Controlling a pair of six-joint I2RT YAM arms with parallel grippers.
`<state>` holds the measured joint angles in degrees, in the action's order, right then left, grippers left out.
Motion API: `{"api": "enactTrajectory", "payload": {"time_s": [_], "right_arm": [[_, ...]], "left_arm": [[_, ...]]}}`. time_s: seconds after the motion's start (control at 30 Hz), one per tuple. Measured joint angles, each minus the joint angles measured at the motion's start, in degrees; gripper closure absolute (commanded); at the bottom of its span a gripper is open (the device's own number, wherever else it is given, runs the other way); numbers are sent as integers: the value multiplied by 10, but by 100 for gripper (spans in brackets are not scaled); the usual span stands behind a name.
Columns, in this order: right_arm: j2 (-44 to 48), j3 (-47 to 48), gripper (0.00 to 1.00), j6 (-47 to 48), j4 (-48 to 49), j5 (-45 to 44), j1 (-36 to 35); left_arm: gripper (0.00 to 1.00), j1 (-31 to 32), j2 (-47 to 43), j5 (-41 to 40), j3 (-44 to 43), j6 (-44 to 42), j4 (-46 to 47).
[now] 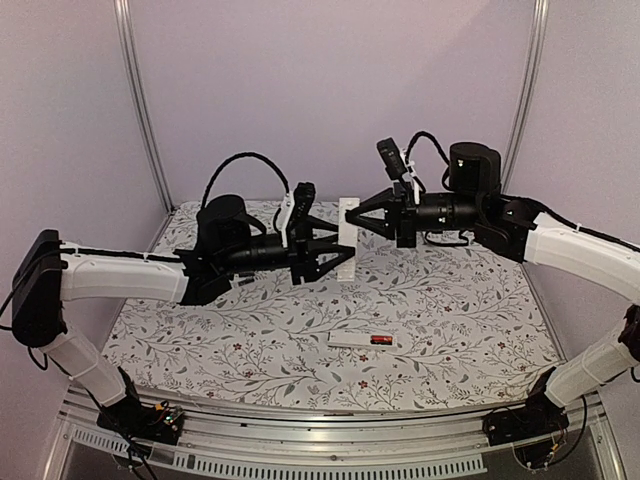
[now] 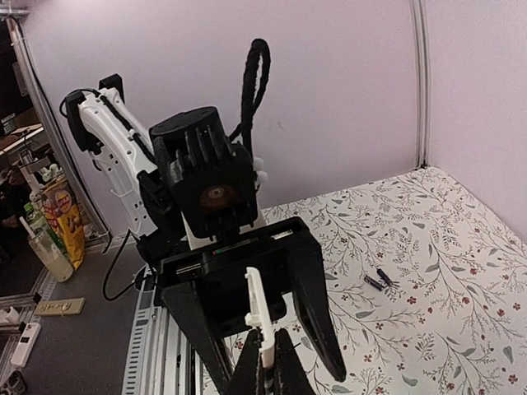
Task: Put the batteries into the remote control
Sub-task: Pass from the left arm to the right
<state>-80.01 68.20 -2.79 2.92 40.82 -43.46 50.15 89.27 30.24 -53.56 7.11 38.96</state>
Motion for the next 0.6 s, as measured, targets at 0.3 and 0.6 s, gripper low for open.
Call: {"api": "enactTrajectory", "payload": {"time_s": [0.3,0.6], "right_arm": [[2,0,100,-159,-3,-251,-12],[5,21,100,-244,-73,-462,-72]], "left_arm": [[0,21,-4,-223,4,-45,-24],[13,60,47,-339,-76,-97,-82]]}}
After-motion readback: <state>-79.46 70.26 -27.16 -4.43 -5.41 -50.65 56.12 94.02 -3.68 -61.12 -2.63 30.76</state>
